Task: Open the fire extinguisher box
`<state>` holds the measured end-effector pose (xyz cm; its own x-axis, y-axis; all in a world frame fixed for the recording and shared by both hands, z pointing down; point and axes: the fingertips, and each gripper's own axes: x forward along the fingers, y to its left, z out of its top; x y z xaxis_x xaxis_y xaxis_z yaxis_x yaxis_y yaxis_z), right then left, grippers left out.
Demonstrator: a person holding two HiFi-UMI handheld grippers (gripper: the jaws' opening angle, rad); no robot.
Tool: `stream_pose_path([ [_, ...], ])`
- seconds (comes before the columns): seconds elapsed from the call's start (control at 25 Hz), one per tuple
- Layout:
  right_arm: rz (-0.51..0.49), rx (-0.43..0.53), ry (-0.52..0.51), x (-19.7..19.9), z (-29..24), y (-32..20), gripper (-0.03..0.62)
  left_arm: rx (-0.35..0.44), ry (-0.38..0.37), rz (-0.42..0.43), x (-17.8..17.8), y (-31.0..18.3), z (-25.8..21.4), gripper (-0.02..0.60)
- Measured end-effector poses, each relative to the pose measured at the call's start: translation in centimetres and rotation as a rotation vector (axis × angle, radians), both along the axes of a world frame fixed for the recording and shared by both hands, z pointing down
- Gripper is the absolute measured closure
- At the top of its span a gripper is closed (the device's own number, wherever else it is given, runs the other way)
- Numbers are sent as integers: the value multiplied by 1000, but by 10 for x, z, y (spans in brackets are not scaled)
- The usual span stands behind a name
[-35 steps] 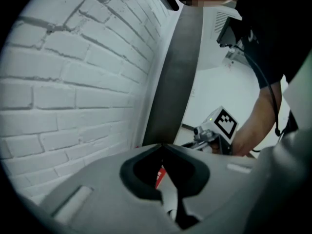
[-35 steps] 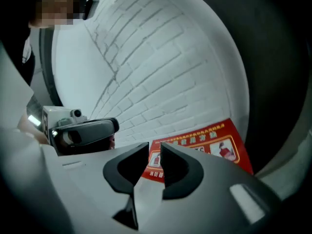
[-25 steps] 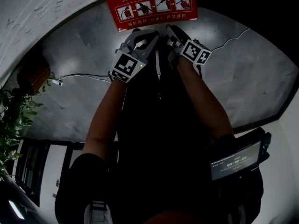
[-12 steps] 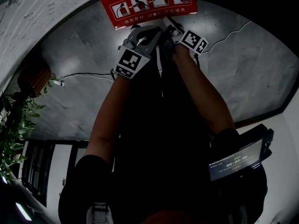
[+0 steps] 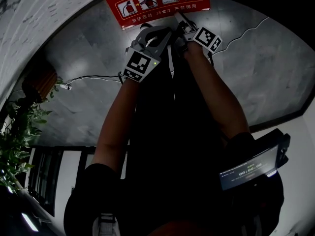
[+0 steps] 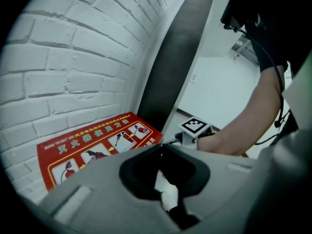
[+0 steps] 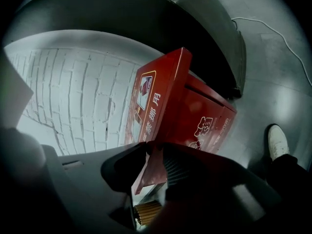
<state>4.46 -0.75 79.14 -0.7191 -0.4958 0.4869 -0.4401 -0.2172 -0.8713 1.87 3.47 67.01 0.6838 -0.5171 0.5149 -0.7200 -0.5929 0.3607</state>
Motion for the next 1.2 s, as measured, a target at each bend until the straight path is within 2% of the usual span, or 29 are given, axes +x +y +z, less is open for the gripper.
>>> stream_pose_path([
  [0.28,33,-6,-24,0,-7,0,497,4,-6,5,1,-2,-1,574],
  [0.44,28,13,-48,0,-33,0,507,13,-14,19,3,-2,-15,575],
  [0.92,9,215,-131,-16,-119,-29,498,106,12,-14,-6,-25,-60,575],
  [1.2,2,336,-144,-39,-173,-82,500,144,43,-51,-24,-56,-84,575],
])
